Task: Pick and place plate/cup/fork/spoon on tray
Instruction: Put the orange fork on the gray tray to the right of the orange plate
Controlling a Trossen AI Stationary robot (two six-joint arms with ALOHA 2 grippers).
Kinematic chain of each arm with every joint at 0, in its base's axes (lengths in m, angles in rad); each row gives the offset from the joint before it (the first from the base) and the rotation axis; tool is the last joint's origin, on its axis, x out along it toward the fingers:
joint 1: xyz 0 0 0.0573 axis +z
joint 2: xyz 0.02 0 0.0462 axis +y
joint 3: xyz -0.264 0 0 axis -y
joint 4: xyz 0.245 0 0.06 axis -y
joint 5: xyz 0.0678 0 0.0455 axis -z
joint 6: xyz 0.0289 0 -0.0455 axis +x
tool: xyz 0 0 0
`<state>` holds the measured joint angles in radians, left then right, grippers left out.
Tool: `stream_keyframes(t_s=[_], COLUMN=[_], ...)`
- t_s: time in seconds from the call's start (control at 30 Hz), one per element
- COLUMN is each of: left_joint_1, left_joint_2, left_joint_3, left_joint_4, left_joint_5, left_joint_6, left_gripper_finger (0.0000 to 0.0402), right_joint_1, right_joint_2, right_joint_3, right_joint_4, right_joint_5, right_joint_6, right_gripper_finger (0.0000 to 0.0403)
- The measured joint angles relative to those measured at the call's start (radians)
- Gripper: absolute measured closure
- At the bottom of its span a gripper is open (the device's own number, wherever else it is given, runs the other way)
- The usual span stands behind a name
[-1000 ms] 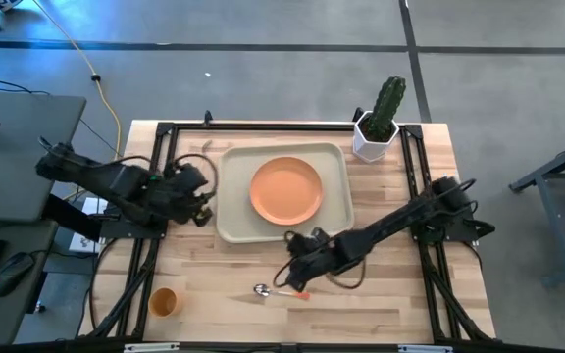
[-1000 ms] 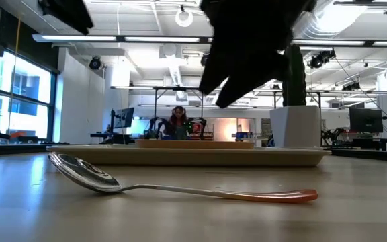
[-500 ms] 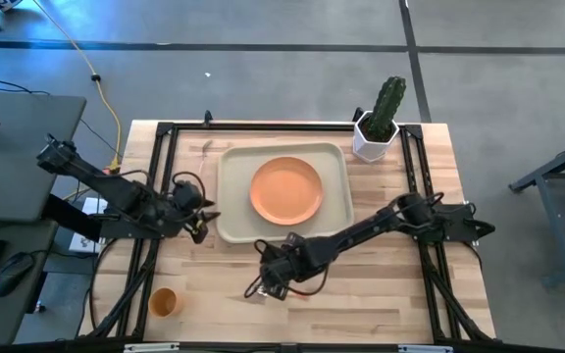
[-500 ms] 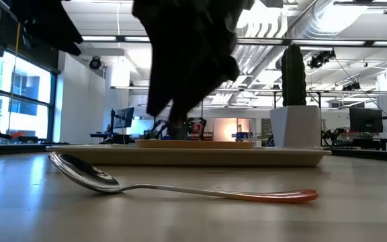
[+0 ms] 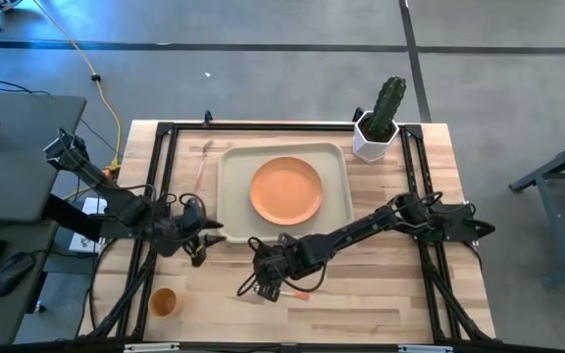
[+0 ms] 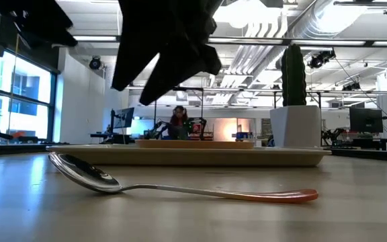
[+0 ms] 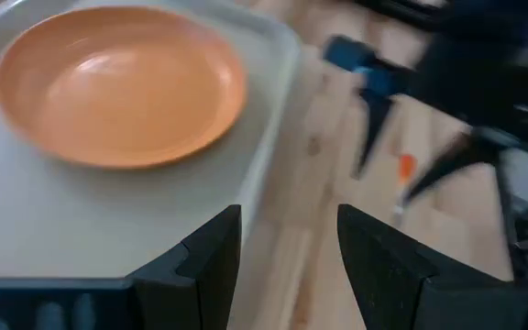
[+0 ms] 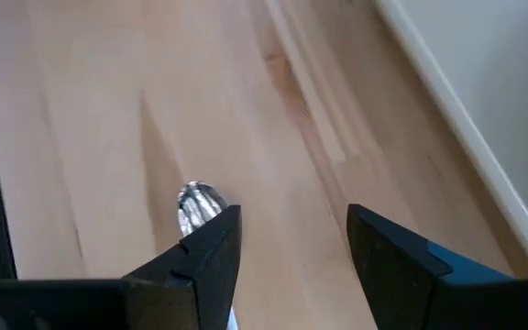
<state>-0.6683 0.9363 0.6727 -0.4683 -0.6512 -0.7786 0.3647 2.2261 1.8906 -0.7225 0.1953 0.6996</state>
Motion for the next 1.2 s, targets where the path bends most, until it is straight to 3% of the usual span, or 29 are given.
stream_keyframes(t_s=[0.1, 0.2, 0.43, 0.73, 0.87, 1.0, 1.2], left_joint_1=[-0.026, -0.048, -0.052, -0.052, -0.049, 0.008, 0.216], left_joint_2=[0.006, 0.009, 0.008, 0.008, 0.008, 0.002, -0.041], left_joint_3=[0.002, 0.002, 0.001, 0.001, 0.001, 0.001, 0.001], left_joint_4=[0.077, 0.139, 0.124, 0.112, 0.036, -0.041, -0.123], left_joint_5=[0.006, 0.007, 0.006, 0.033, -0.041, -0.115, -0.02], left_joint_6=[0.05, 0.075, 0.066, 0.046, -0.079, -0.236, -0.267], left_gripper_finger=[0.0232, 0.0232, 0.0232, 0.0232, 0.0232, 0.0232, 0.0232], right_joint_1=[0.0, 0.009, 0.051, 0.11, 0.127, 0.139, 0.149], right_joint_2=[0.0, -0.007, -0.026, -0.027, -0.027, -0.027, -0.028], right_joint_3=[0.021, 0.023, 0.023, -0.02, -0.025, 0.011, 0.084], right_joint_4=[-0.048, -0.08, -0.116, -0.173, -0.172, -0.175, -0.209], right_joint_5=[0.019, 0.103, 0.217, 0.218, 0.215, 0.222, 0.27], right_joint_6=[0.051, 0.108, 0.293, 0.5, 0.578, 0.632, 0.662], right_gripper_finger=[0.0213, 0.0213, 0.0213, 0.0213, 0.0213, 0.0213, 0.0213])
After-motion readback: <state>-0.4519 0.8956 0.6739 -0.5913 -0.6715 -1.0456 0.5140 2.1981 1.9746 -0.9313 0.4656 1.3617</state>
